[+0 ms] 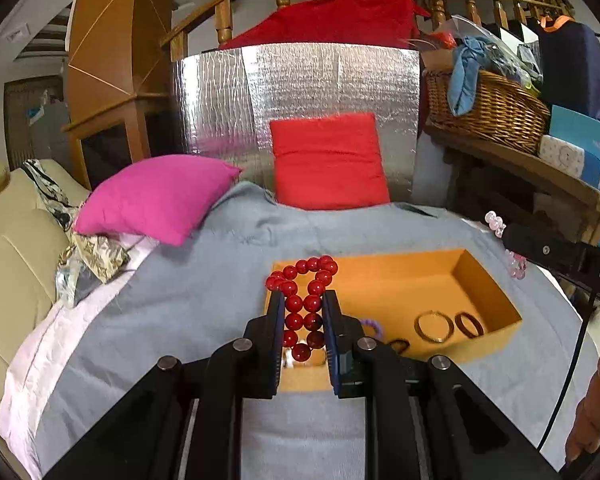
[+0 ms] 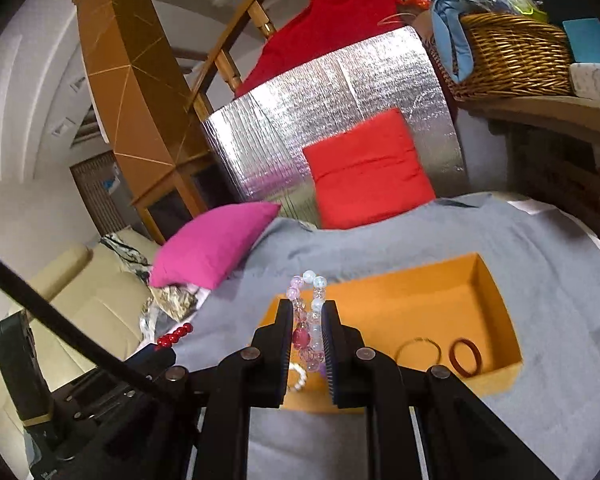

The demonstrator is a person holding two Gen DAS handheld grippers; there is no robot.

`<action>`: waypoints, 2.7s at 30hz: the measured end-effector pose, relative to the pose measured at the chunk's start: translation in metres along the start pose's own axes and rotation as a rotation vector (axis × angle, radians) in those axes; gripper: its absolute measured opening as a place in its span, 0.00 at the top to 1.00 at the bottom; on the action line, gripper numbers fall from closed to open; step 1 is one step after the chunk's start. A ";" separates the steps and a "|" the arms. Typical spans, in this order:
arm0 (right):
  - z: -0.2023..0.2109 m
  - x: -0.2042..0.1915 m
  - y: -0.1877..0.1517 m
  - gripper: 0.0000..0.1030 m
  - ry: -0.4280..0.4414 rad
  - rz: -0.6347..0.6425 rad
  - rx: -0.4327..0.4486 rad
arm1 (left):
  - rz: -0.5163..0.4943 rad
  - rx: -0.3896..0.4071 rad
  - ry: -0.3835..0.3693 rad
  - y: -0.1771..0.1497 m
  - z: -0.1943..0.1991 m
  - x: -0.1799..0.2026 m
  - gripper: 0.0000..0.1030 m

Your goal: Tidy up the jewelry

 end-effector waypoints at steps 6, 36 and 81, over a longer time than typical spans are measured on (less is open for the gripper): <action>-0.021 -0.005 0.013 0.85 0.002 -0.006 0.005 | 0.008 0.002 0.028 0.014 -0.023 -0.007 0.81; -0.141 0.012 0.019 0.85 -0.067 -0.027 -0.147 | 0.044 -0.105 0.072 0.023 -0.129 -0.035 0.81; -0.217 0.054 -0.016 0.75 -0.244 -0.046 -0.357 | 0.021 -0.350 0.096 -0.013 -0.181 -0.029 0.43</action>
Point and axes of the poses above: each gripper's, at about its wrist camera, not at the fingertips, and z roughly against the way its jaws point, x to its right, y to its top, the point moved 3 cm from there along -z, roughly the way its jaws point, and after that the axes turned 12 degrees about -y, right-handed, at the moved point
